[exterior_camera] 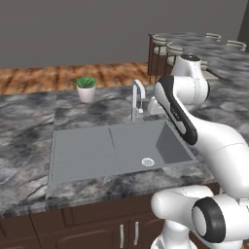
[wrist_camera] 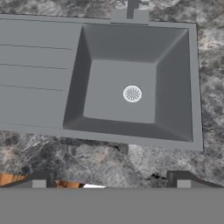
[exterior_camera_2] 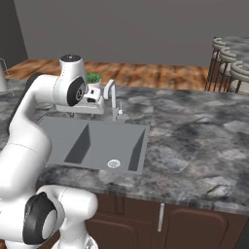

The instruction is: Turn on the sink faucet and place the jug under the water for a few seconds to fill it up.

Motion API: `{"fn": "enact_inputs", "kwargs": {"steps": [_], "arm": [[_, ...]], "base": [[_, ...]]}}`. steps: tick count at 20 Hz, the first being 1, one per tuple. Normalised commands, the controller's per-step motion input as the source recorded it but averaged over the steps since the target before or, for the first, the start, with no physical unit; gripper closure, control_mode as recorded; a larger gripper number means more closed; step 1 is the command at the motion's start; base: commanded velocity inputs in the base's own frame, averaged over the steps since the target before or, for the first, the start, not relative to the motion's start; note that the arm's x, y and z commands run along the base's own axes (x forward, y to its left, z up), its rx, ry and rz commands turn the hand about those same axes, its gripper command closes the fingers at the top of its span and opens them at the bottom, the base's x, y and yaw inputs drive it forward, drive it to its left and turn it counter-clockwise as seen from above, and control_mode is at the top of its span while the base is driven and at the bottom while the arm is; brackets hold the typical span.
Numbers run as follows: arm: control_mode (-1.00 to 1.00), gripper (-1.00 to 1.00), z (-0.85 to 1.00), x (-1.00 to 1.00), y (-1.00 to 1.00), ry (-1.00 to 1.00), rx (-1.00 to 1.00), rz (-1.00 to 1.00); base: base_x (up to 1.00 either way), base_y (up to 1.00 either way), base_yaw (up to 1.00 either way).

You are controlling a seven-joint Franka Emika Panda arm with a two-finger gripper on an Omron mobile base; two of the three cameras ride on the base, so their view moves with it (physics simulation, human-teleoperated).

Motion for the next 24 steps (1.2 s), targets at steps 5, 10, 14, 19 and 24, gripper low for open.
{"fn": "enact_inputs", "kwargs": {"steps": [5,10,14,19,24], "arm": [[1.00,-1.00,0.00,0.00,0.00,0.00,0.00,0.00],[1.00,-1.00,0.00,0.00,0.00,0.00,0.00,0.00],[-1.00,-1.00,-0.02,0.00,-0.02,0.00,0.00,0.02],[-1.00,-1.00,-0.37,0.25,-0.46,-0.19,0.07,0.18],[-1.00,-1.00,-0.41,0.39,-0.85,-0.36,0.20,0.28]], "base": [[0.00,-0.07,0.05],[0.00,-0.05,0.05],[0.00,0.00,0.01],[0.00,0.00,0.00],[0.00,0.00,0.00]]}}
